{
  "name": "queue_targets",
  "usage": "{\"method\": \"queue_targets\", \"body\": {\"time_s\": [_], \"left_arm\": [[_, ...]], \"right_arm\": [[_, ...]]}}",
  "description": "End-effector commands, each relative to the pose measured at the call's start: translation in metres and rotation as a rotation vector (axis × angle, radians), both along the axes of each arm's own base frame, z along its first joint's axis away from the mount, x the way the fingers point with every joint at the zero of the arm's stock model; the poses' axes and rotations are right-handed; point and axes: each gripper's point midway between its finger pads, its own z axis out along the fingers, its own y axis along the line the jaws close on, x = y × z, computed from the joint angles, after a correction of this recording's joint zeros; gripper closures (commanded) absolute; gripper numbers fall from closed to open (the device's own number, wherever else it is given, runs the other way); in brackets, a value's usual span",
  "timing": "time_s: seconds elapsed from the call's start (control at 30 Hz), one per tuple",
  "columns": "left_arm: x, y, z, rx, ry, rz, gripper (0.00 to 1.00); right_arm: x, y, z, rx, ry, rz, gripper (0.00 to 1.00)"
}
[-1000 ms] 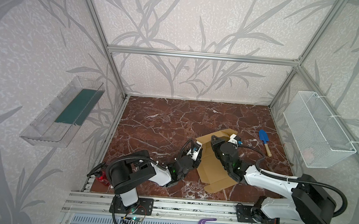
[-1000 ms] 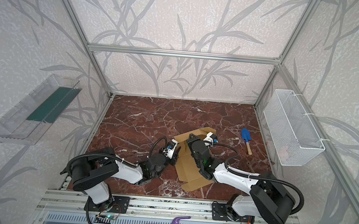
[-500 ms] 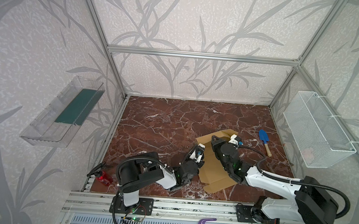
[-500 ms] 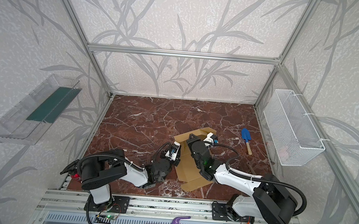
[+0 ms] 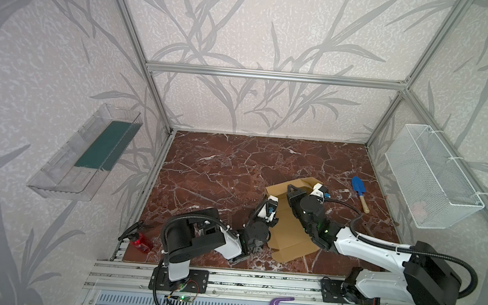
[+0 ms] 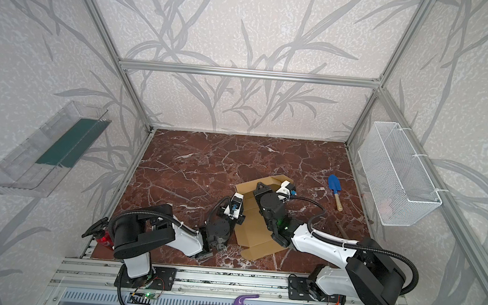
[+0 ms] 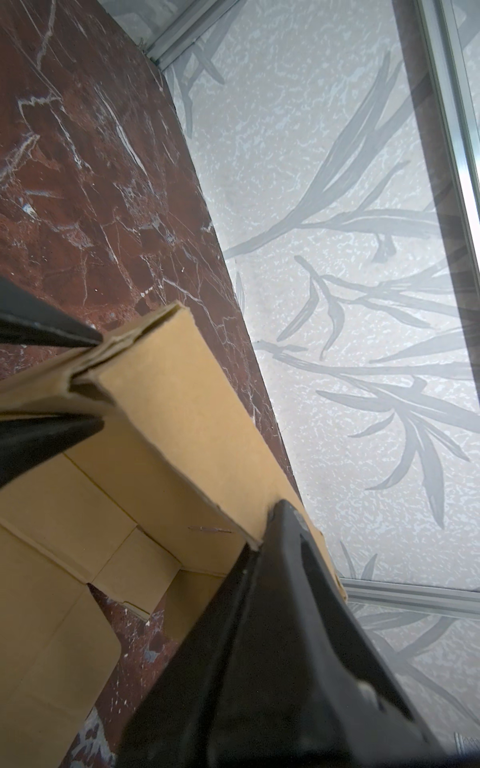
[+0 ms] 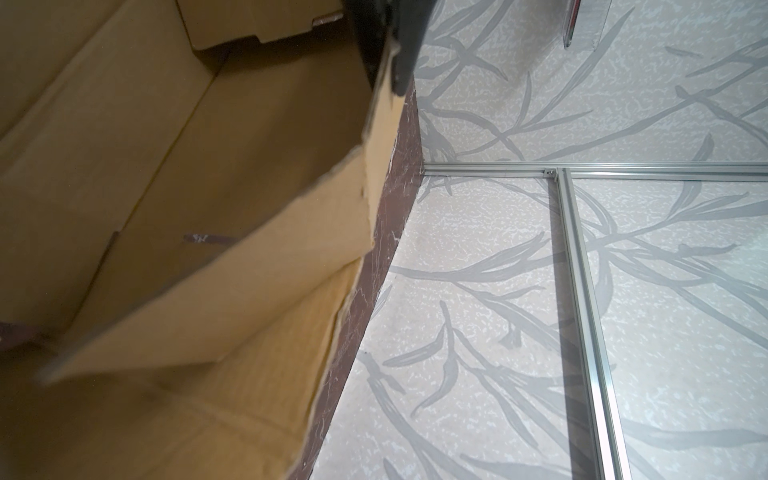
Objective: Fold the paper box
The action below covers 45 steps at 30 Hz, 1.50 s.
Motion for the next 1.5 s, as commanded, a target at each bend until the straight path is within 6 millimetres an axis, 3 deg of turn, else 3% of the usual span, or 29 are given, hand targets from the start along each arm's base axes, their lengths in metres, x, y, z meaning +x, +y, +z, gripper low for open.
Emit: {"method": "queue_targets", "body": {"time_s": [0.0,0.17,0.43,0.63,0.8,0.9,0.97,1.13,1.33,1.47], "left_arm": [[-0.001,-0.003,0.011,-0.038,-0.031,0.004,0.72],[-0.002,-0.002,0.009,-0.011,-0.033,0.015,0.75],[-0.001,0.003,0.006,0.056,-0.041,0.069,0.89],[-0.001,0.005,0.007,0.090,-0.047,0.105,1.00],[0.000,0.008,0.008,0.101,-0.048,0.130,1.00],[-0.002,0.008,0.010,0.097,-0.049,0.107,1.00],[-0.003,0.007,0.011,0.105,-0.043,0.095,1.00],[-0.006,0.013,0.010,0.121,-0.006,0.063,1.00],[-0.012,0.016,0.016,0.089,0.134,-0.012,1.00],[-0.014,0.033,0.021,0.083,0.236,-0.017,1.00]], "right_arm": [[-0.005,0.002,0.003,-0.014,-0.002,0.017,1.00],[-0.006,0.005,0.005,-0.015,-0.007,0.024,1.00],[-0.008,0.009,0.010,-0.024,-0.007,0.044,1.00],[-0.010,0.013,0.012,-0.037,-0.013,0.059,0.84],[-0.014,0.021,0.019,-0.080,-0.032,0.088,0.57],[-0.018,0.030,0.025,-0.130,-0.025,0.122,0.33],[-0.023,0.033,0.031,-0.145,-0.038,0.133,0.25],[-0.037,0.027,0.048,-0.187,-0.059,0.148,0.17],[-0.054,0.001,0.083,-0.316,-0.133,0.181,0.13],[-0.066,-0.017,0.110,-0.468,-0.217,0.218,0.13]]}}
